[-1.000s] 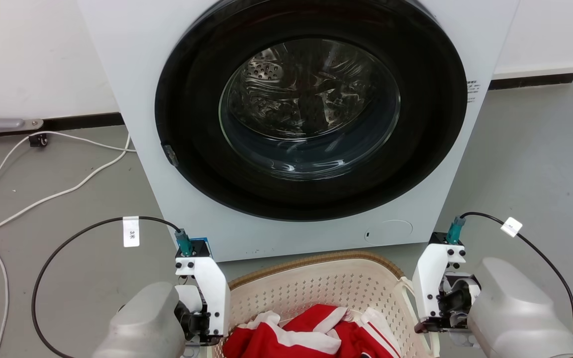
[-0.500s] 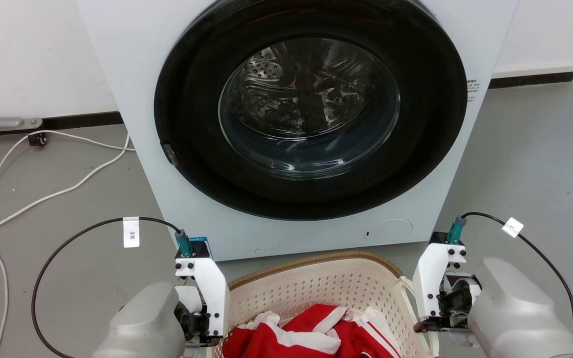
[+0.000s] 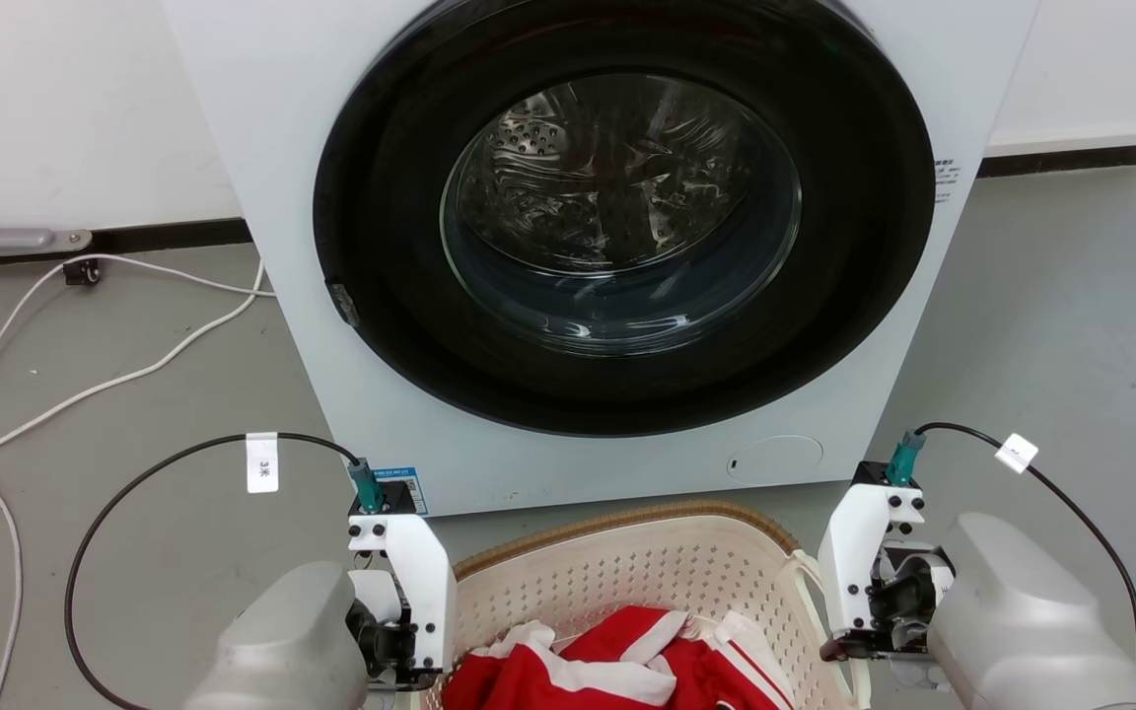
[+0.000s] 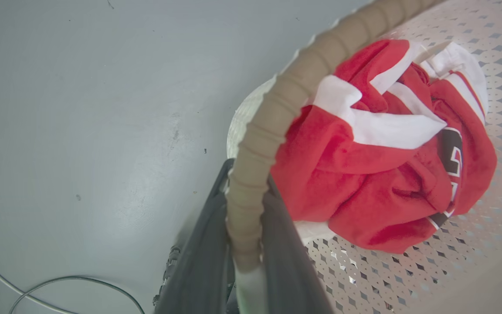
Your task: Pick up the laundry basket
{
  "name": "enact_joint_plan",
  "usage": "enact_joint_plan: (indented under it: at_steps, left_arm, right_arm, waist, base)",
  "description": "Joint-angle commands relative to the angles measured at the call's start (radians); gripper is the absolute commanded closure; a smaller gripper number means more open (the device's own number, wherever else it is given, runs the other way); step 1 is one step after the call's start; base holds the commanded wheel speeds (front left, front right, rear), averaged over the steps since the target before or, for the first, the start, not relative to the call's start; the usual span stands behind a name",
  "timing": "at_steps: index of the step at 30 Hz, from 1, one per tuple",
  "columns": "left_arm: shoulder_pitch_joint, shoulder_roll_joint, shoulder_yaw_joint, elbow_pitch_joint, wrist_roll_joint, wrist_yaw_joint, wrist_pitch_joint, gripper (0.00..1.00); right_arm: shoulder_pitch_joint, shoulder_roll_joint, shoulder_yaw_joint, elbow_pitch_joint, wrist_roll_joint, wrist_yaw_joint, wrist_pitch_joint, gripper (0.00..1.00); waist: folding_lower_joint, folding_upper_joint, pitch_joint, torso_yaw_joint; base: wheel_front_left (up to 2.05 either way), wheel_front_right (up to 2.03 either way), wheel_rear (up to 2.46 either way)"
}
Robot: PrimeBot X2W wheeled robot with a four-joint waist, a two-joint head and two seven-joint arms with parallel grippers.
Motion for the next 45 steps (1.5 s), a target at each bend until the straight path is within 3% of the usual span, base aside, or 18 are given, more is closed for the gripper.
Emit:
enact_joint_plan:
  at_steps: [1,45]
  left_arm:
    - [-0.009,-0.033,0.000,-0.012,-0.009,-0.005,0.001,1.00]
    - [-0.006,-0.036,-0.040,-0.006,-0.062,-0.005,0.003,1.00]
  right_arm:
    - [0.002,0.028,-0.005,-0.010,0.017,0.003,0.000,1.00]
    - [0.012,0.030,-0.020,-0.010,0.012,0.003,0.011,1.00]
  waist:
    - [0.0000,-0.0001,0.000,0.000]
    - [0.0000,-0.0001,0.004,0.000]
  base:
    - [0.00,0.00,0.00]
    - [0.00,0.00,0.00]
